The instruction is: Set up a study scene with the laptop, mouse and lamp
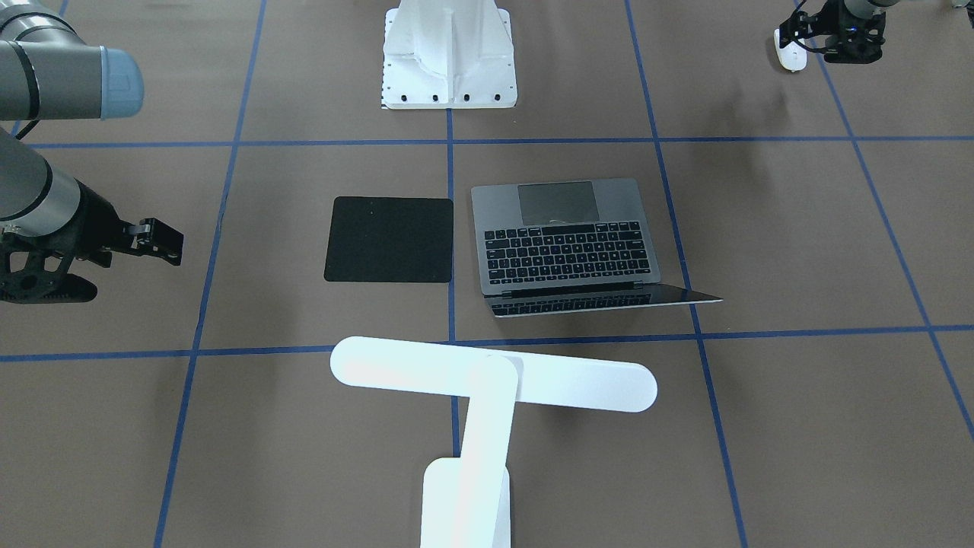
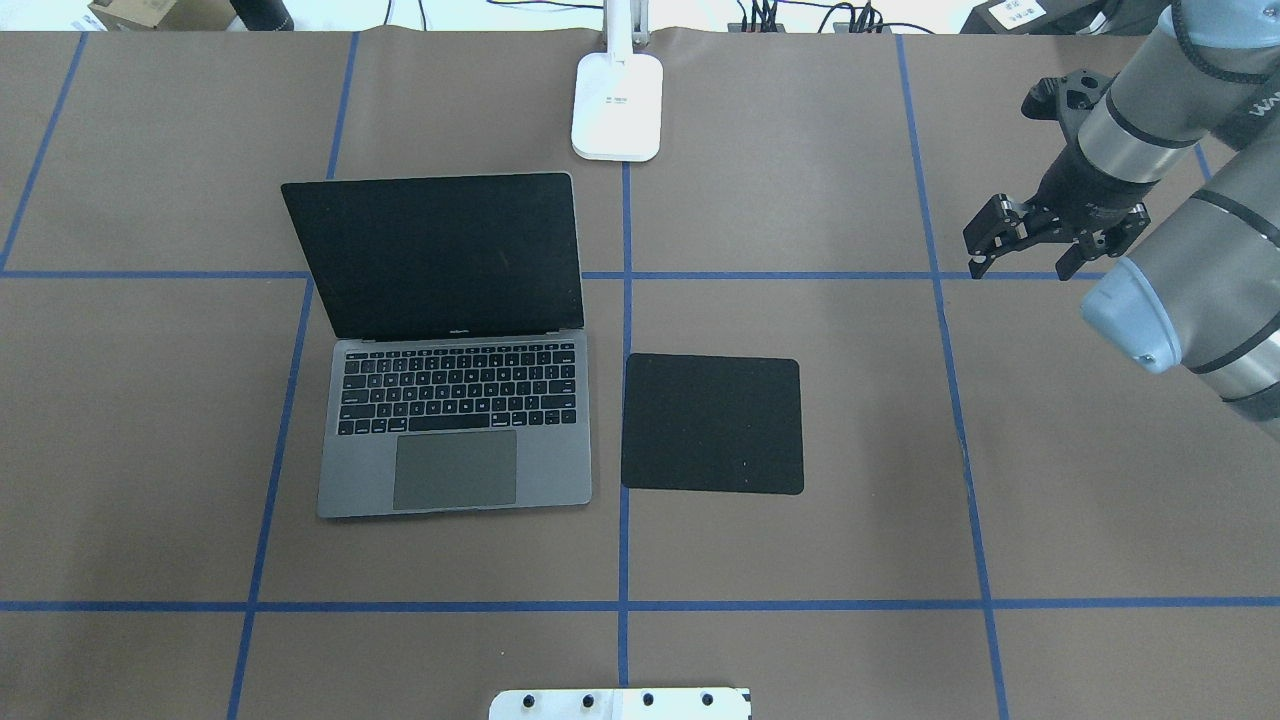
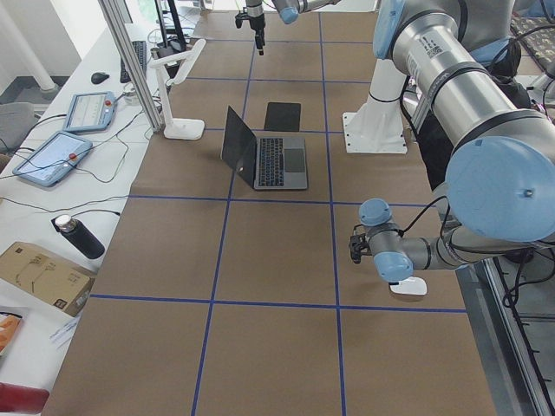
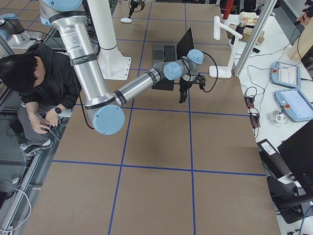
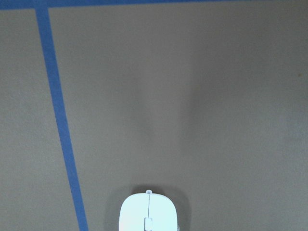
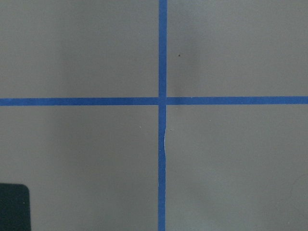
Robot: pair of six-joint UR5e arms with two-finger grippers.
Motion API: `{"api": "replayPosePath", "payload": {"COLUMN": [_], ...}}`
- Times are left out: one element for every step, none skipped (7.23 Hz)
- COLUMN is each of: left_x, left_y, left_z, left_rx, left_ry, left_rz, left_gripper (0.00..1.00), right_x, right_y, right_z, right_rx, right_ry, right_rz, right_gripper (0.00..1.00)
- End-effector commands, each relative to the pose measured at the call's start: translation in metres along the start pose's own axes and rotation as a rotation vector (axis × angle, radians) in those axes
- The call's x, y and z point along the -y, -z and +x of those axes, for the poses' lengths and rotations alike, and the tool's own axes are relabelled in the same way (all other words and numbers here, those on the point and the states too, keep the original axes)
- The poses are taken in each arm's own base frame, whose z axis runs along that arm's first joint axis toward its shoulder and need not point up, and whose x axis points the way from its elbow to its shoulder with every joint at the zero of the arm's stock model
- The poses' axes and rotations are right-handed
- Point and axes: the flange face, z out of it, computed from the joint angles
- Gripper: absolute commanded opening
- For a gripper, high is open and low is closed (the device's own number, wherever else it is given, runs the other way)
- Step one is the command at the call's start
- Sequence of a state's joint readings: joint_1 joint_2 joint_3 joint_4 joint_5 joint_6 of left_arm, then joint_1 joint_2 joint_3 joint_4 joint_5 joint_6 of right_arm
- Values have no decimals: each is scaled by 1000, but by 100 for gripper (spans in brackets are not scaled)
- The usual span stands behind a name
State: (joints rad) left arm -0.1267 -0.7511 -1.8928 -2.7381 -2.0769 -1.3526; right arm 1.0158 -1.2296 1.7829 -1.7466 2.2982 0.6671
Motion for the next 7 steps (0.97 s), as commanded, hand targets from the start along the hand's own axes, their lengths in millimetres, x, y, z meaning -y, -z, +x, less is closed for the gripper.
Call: {"api": "replayPosePath", "payload": {"left_x": [-10, -11, -7, -2, 2, 2, 2], "left_y": [-15, -20, -28, -39, -46, -49, -51], "left_z": [3, -5, -8, -8, -1, 0, -2], "left_rx": [33, 50, 55, 54, 44, 45, 50], "left_ry": [-56, -55, -51, -51, -45, -42, -41], "left_rz": [-74, -82, -83, -84, -82, -87, -89], "left_gripper": [100, 100, 100, 100, 100, 100, 100], "right_x": [-1, -1, -2, -3, -3, -3, -3], "right_y": [-2, -3, -4, -6, -6, -5, -6], "right_z": [1, 1, -1, -2, -3, -3, -3], "right_rx": [-1, -1, -2, -4, -5, -3, -5], "right_ry": [-2, -1, 0, 3, 4, 5, 5], "right_rz": [-2, -3, -5, -7, -8, -5, -6], "right_gripper": [99, 99, 99, 99, 99, 99, 99]}}
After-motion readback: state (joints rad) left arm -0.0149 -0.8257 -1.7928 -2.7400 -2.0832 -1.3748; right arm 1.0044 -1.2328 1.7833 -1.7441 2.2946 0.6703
